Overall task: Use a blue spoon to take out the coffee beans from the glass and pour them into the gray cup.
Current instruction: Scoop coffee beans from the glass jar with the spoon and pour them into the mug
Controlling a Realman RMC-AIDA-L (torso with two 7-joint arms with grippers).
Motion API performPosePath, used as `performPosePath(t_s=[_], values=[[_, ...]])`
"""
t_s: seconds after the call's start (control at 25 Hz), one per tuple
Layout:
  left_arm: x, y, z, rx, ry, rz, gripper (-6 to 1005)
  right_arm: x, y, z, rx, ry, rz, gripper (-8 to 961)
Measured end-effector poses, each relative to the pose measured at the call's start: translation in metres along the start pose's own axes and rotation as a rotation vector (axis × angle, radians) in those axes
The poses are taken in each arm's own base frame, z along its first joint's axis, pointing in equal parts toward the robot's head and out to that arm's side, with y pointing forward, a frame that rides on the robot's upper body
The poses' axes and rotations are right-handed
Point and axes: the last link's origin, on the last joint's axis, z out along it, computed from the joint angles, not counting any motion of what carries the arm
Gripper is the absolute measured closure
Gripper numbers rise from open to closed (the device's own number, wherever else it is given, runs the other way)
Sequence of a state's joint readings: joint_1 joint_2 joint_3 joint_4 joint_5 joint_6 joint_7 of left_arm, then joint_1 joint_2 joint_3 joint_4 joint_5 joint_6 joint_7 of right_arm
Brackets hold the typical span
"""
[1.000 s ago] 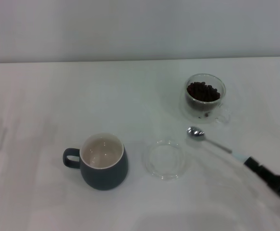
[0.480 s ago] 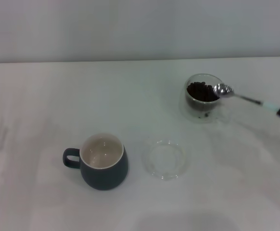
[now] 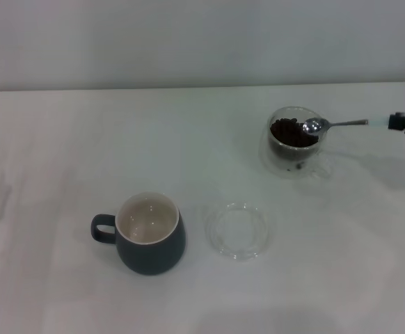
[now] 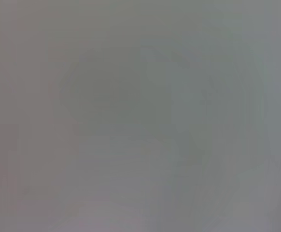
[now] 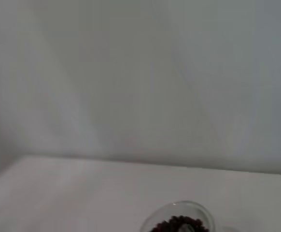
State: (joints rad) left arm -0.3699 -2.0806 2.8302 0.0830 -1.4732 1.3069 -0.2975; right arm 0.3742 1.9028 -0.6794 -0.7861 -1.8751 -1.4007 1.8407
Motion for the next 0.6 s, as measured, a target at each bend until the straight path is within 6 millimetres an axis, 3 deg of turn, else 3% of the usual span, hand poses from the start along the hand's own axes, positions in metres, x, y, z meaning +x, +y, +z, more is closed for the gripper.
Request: performPosePath(t_s=[0.24,0.6], values=[[0.000,0.000,-0.001,0.002,0.000,-0.003,196,-0.035,0.008,0.008,0.028,0.085,-0.107,806],[-0.001,0.000,-0.002,0.004,-0.001,-0.004,197,-0.062,0.026,0.016,0.070,0.185,-0.238,806]])
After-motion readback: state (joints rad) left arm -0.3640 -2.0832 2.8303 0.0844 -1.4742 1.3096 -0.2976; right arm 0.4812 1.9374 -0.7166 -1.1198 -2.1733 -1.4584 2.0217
